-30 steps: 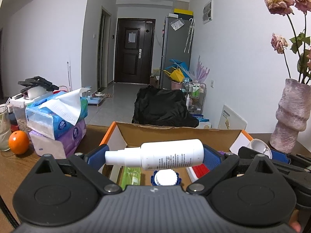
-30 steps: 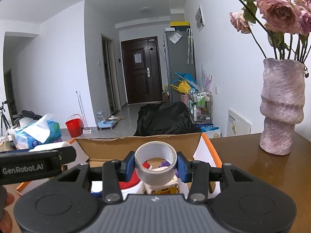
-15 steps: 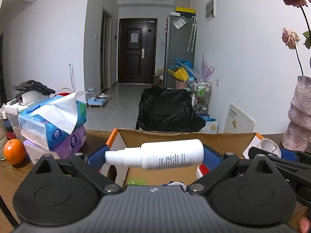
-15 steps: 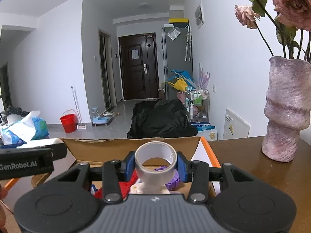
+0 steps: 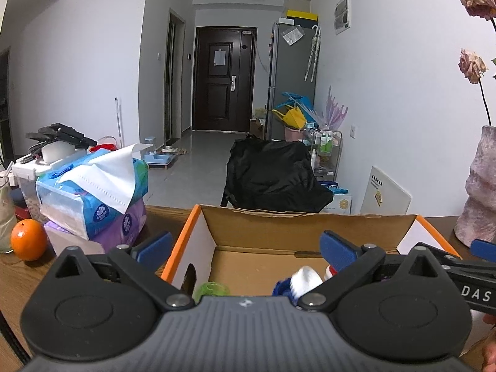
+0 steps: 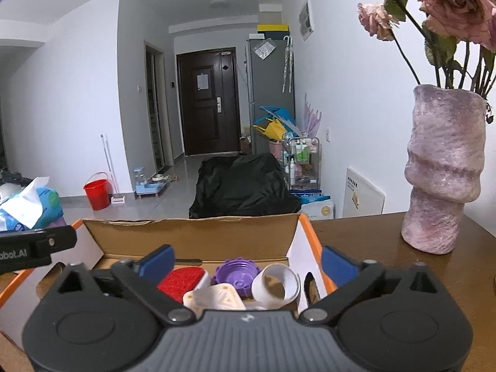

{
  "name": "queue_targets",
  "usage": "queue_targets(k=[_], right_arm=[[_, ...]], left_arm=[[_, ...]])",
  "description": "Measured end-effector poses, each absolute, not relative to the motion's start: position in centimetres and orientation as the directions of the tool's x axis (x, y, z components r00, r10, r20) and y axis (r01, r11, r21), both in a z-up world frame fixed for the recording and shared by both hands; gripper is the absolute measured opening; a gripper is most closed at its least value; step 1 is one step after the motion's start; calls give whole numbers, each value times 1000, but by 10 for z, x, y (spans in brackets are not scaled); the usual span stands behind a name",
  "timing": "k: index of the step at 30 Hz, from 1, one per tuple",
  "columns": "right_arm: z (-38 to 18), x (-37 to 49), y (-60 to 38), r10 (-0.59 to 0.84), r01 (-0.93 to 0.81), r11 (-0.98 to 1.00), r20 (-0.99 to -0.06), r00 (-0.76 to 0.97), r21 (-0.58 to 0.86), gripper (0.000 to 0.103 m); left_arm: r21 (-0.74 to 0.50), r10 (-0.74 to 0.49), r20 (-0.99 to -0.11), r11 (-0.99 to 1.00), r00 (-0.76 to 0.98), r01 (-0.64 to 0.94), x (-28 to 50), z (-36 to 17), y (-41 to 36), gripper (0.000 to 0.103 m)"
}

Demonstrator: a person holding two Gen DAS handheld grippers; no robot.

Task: Organize rigid objects

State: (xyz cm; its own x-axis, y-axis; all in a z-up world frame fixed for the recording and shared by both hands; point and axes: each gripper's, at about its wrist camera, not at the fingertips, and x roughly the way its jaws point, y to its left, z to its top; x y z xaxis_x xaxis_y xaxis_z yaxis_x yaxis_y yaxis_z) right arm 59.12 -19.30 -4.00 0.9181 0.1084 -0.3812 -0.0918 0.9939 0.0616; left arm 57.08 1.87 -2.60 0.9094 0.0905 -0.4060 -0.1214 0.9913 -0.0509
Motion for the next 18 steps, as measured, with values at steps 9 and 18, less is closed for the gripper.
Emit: queue_targets(k=[9, 18], right_arm=[[-32, 580, -196, 115, -94, 993, -361, 925, 73, 103], [-21, 544, -201, 111, -97, 994, -345, 932, 56, 103]], left_arm=[[-50, 95, -377, 991, 921, -123, 557, -18, 24, 103], [-50, 90, -342, 992, 935, -114, 522, -6, 26, 103]])
